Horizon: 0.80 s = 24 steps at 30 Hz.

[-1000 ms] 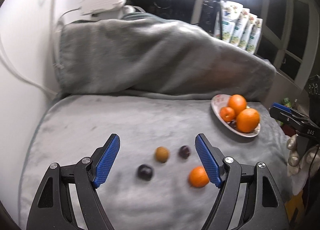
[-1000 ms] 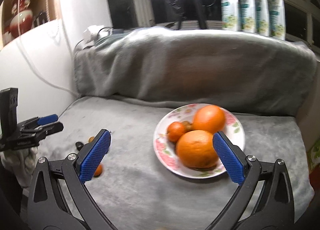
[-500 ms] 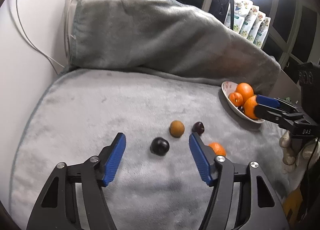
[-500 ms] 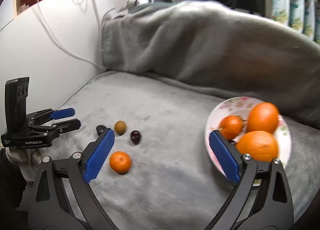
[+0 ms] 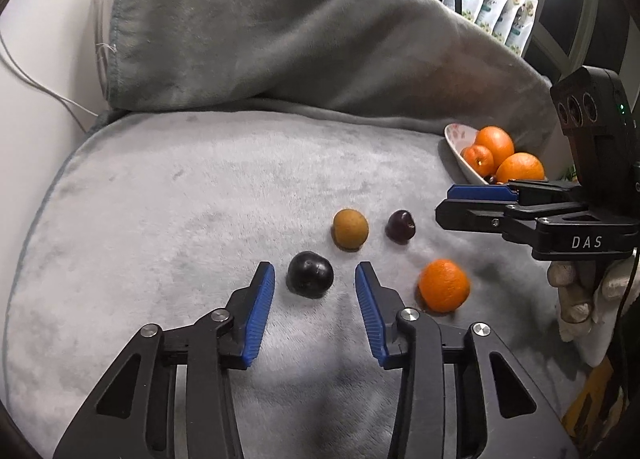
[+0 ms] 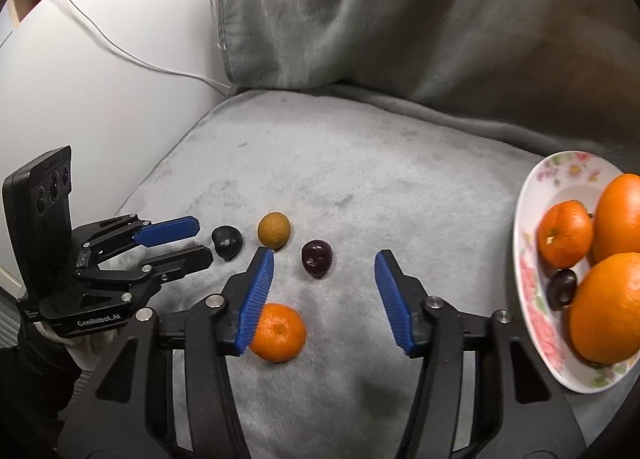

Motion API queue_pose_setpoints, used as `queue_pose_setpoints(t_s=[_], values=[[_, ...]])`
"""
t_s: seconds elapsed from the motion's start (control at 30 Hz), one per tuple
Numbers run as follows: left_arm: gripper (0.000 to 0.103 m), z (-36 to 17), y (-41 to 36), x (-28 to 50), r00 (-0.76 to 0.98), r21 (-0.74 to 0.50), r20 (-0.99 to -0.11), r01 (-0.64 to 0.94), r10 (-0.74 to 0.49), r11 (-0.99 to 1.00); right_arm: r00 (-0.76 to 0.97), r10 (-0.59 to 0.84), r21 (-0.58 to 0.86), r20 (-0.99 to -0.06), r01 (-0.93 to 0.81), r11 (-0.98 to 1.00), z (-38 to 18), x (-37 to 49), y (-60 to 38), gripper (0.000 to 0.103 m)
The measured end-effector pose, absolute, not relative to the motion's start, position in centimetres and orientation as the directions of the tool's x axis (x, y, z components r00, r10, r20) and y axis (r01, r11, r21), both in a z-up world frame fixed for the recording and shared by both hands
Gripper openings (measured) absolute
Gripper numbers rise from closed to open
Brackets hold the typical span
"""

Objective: Organize fruits
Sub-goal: 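Move the left gripper to a dark plum while the right gripper approaches a dark cherry, then grasp the plum with the left gripper while the right grasps the cherry, lift both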

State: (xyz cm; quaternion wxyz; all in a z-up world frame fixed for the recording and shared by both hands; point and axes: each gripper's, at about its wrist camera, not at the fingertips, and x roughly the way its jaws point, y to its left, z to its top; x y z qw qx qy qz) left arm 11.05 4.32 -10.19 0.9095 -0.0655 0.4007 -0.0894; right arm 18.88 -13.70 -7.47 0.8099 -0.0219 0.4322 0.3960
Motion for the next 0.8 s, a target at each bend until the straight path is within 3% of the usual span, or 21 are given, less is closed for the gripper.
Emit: queue_pose_setpoints(t_s=[0.33,0.57,0.73,0.8], values=[[0.033,-11.0,4.1,11.8,0.640,-0.172,-0.741,0.116,-0.206,0.978,0.274,0.593,0.282,-0.757,-0.683,0.674,-8.8,19.5,-11.5,0.040],[0.030,-11.5,3.9,12.3,0.624,-0.169,-0.753,0.121,-0.207,0.978,0.264,0.572,0.265,-0.777,-0.687,0.677,-9.4,19.9,-10.6,0.037],[0.025,-11.8,4.1,12.7,0.619,-0.183,-0.756,0.112,-0.213,0.977,0.268,0.559,0.253,-0.785,-0.684,0.684,-9.8,20.0,-10.3,0.022],[0.024,-11.8,3.9,12.6,0.621,-0.179,-0.755,0.112,-0.209,0.978,0.268,0.564,0.259,-0.781,-0.682,0.684,-9.8,20.0,-10.5,0.022]])
